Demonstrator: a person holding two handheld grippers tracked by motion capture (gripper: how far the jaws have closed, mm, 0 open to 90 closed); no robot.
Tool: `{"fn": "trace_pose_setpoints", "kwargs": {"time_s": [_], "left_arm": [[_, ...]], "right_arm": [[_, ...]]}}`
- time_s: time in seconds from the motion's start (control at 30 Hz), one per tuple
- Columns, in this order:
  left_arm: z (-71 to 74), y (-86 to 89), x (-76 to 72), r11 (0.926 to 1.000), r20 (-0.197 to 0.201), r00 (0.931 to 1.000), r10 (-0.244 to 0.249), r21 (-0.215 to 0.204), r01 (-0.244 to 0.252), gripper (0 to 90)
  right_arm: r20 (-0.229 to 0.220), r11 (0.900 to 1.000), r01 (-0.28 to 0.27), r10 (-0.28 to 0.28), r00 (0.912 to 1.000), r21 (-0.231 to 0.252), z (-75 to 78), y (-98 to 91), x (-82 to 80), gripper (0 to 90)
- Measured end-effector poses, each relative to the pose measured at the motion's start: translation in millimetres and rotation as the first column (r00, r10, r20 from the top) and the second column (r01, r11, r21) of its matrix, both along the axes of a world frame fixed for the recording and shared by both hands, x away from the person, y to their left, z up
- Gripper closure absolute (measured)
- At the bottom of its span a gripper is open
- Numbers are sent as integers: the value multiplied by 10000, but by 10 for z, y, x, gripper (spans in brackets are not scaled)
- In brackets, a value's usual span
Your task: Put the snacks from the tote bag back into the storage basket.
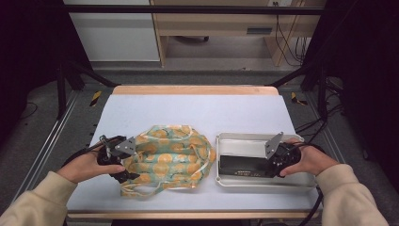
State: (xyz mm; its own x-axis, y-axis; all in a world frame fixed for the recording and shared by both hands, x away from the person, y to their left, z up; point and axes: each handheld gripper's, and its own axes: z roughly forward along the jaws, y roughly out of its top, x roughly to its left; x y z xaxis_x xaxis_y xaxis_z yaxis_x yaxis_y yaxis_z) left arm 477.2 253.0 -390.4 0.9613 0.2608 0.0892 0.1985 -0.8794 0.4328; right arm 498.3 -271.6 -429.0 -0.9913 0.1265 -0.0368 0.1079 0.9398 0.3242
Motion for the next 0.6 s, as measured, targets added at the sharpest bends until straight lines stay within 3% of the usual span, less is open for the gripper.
{"fn": "trace_pose_setpoints", "kwargs": {"time_s": [0.1,0.3,0.6], "left_arm": [[-2,8,-3,10000,-8,10000,-9,-3,9,109],[-8,34,-3,10000,-35,10000,39,19,-39,109],[-15,50,7,9999,-41,9999,129,-16,-129,109]], "right_arm": [[0,9998,186,-186,9998,47,-5,0,-1,397],[60,9979,602,-604,9982,245,0,1,-5,218],[269,9950,969,-975,9949,243,23,9,-27,119]]}}
